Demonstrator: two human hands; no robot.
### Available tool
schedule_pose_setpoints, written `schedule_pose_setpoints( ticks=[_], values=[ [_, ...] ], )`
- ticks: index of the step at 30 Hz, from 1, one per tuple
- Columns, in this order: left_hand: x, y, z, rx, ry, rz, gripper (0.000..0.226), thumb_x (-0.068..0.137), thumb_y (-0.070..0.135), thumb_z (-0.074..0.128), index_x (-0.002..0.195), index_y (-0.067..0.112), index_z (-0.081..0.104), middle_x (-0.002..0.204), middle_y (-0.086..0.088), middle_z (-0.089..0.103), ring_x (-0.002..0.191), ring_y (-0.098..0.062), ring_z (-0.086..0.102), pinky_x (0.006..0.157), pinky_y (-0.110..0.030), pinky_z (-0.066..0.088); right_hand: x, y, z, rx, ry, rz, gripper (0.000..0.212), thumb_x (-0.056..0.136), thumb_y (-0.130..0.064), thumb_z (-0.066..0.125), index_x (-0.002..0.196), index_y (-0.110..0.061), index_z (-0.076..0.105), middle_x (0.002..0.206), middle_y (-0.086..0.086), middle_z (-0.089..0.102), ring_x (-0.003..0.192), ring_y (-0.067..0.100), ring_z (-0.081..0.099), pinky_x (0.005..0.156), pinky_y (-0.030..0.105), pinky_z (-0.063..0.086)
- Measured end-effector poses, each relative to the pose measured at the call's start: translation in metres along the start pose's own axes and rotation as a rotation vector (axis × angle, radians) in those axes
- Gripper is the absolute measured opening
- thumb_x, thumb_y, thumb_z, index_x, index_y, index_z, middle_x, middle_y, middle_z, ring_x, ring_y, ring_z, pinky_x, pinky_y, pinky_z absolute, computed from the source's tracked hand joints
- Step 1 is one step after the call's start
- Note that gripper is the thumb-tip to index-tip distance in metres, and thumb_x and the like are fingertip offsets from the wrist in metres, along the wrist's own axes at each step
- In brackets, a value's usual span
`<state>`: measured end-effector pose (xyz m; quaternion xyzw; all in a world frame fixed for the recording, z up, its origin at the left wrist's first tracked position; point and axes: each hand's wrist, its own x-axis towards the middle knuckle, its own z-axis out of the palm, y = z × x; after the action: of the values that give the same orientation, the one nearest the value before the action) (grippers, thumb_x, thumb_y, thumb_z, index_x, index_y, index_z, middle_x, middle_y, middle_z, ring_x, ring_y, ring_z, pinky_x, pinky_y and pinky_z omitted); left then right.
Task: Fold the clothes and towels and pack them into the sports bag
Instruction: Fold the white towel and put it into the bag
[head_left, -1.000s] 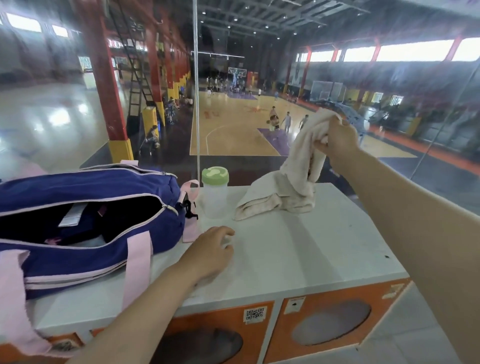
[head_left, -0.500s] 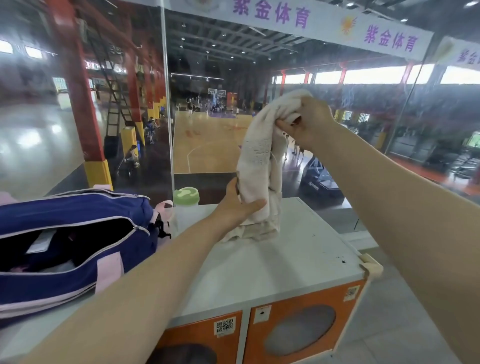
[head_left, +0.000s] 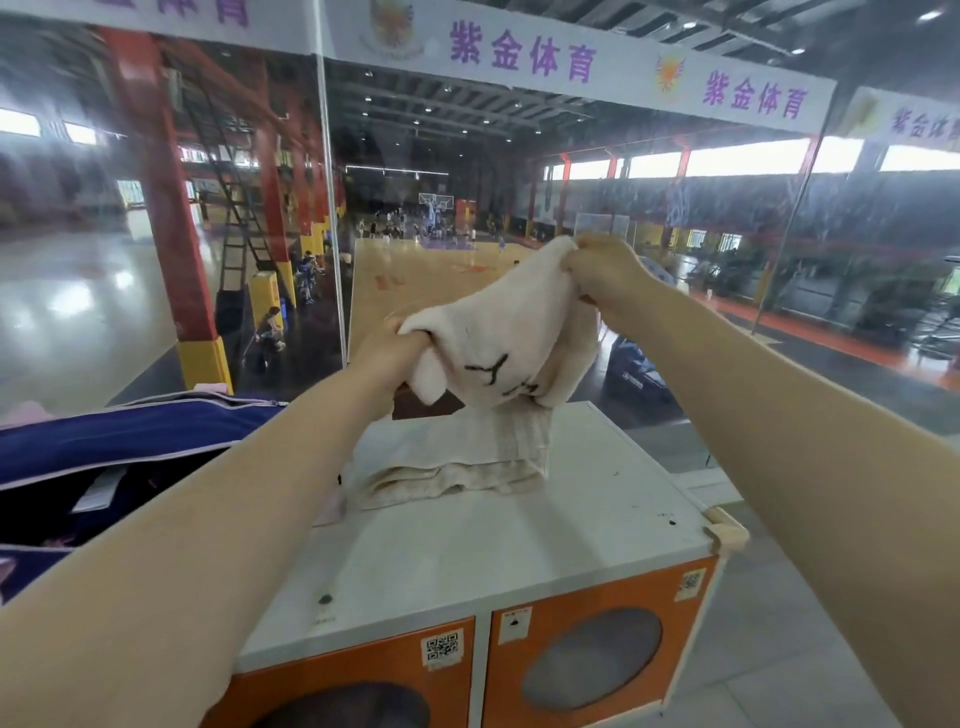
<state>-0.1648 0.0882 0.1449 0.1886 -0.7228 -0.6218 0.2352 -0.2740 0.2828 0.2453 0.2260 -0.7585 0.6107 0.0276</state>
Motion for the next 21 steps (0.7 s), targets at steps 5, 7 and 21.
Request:
schedule_pose_setpoints(
  ticks=[5,7,21],
  values=[
    [-0.021,-0.001,0.002,-0.252,-0.123,-0.017,0.031,0.085,0.026,0.056,0.111,0.01,0.061,0.111,-0.011,0.065,0.1,-0.026,0.062,0.083,-0.04,0.049,-0.034,0.029,0.008,0.153,-0.239,-0.009,0.023,0.087,-0.002,0.047,0.089,-0.013,0.068,0.08,0.006,0.049,0.074,0.018,0.044,0.065,0.031,0.039],
    [-0.03,-0.008,0.007,-0.081,-0.317,-0.036,0.059,0.079,0.057,0.063,0.123,0.019,0.06,0.121,-0.004,0.067,0.111,-0.021,0.062,0.098,-0.042,0.047,-0.047,0.038,0.017,0.202,-0.351,0.041,0.029,0.089,-0.005,0.046,0.109,0.002,0.065,0.076,0.002,0.051,0.07,0.014,0.046,0.061,0.025,0.04],
    [-0.055,-0.063,0.002,0.541,-0.117,0.63,0.016,0.094,0.037,0.046,0.091,0.03,0.06,0.091,0.011,0.063,0.088,-0.001,0.054,0.078,-0.016,0.038,-0.069,0.147,0.058,0.377,-0.236,0.696,0.031,0.098,-0.038,0.05,0.106,-0.009,0.053,0.098,0.01,0.055,0.097,0.028,0.053,0.102,0.047,0.047]
  ],
)
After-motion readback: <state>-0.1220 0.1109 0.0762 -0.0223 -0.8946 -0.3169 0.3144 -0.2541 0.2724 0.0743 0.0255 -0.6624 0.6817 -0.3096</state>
